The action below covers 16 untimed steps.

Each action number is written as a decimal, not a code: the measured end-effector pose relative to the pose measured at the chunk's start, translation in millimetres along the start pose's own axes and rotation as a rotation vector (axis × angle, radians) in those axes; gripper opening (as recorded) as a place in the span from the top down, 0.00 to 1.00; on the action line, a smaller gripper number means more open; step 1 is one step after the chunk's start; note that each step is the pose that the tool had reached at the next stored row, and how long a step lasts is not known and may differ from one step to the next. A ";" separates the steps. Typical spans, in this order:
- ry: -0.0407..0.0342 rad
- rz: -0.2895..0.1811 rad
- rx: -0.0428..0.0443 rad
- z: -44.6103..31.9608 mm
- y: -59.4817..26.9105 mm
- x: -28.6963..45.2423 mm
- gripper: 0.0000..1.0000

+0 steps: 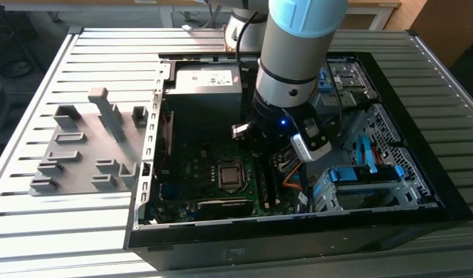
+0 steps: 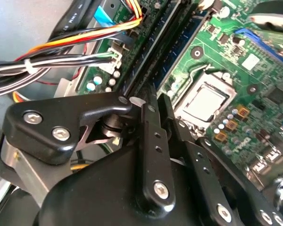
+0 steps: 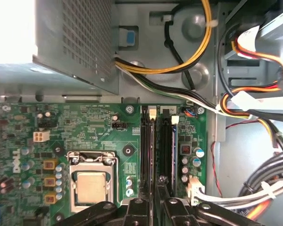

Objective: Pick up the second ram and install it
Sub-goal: 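Press down the second ram until it locks into place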

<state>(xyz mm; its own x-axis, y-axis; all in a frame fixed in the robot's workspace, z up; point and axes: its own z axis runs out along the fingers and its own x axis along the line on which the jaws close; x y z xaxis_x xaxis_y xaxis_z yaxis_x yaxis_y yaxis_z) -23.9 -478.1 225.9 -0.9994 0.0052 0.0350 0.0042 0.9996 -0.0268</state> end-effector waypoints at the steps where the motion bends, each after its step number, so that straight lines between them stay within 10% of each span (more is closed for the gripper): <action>1: 0.0000 0.000 0.0002 -2.9 -0.1 0.1 0.79; 16: 0.0008 0.000 0.0002 -9.5 -0.3 0.2 0.89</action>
<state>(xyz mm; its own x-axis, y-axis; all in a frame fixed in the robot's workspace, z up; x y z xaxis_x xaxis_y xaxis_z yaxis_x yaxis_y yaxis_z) -23.8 -478.2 235.3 -0.9993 0.0051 0.0359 0.0041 0.9996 -0.0270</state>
